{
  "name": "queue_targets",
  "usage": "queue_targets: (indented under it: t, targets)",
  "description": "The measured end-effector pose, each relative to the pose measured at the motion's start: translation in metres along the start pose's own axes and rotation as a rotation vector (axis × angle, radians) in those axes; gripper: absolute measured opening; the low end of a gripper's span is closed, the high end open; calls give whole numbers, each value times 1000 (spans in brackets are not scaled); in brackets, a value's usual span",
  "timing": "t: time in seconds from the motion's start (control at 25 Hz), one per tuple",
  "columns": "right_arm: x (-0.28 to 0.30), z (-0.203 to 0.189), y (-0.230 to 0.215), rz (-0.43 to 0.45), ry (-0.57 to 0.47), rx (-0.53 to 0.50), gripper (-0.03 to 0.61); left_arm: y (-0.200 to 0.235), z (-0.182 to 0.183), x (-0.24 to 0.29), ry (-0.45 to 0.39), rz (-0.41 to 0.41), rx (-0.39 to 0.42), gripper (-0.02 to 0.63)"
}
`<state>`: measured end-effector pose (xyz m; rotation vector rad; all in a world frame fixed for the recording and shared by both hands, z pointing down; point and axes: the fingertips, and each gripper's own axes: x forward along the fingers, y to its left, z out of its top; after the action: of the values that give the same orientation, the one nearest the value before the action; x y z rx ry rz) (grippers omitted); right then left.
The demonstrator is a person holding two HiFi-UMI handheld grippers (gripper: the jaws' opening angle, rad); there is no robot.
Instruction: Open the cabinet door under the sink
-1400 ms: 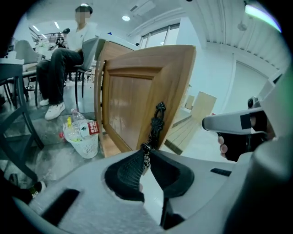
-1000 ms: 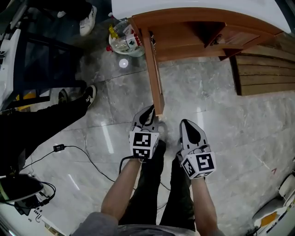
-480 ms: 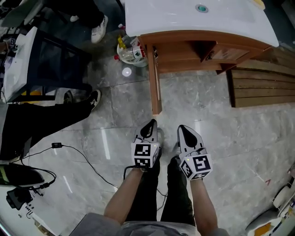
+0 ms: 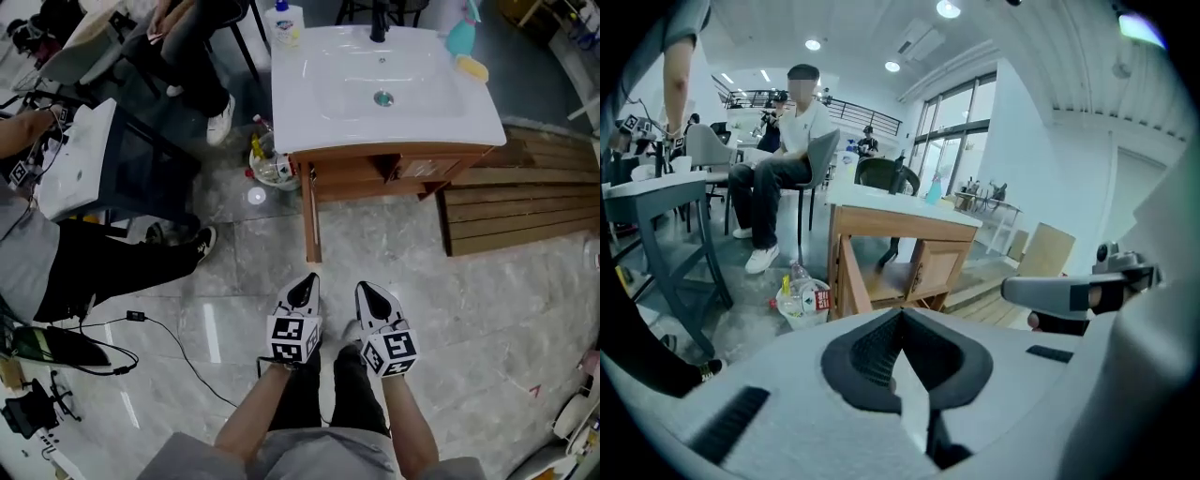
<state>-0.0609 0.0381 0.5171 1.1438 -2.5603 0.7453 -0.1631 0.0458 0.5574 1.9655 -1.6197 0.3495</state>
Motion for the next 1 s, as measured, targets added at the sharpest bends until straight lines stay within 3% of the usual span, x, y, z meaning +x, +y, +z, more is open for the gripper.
queue_targets:
  t: [0.36, 1.0]
  targets:
    - [-36, 88, 26, -8, -88, -26, 9, -55, 106, -39, -106, -92, 54, 6]
    - [-92, 211, 66, -28, -260, -94, 9, -121, 241, -105, -286, -210, 187, 6]
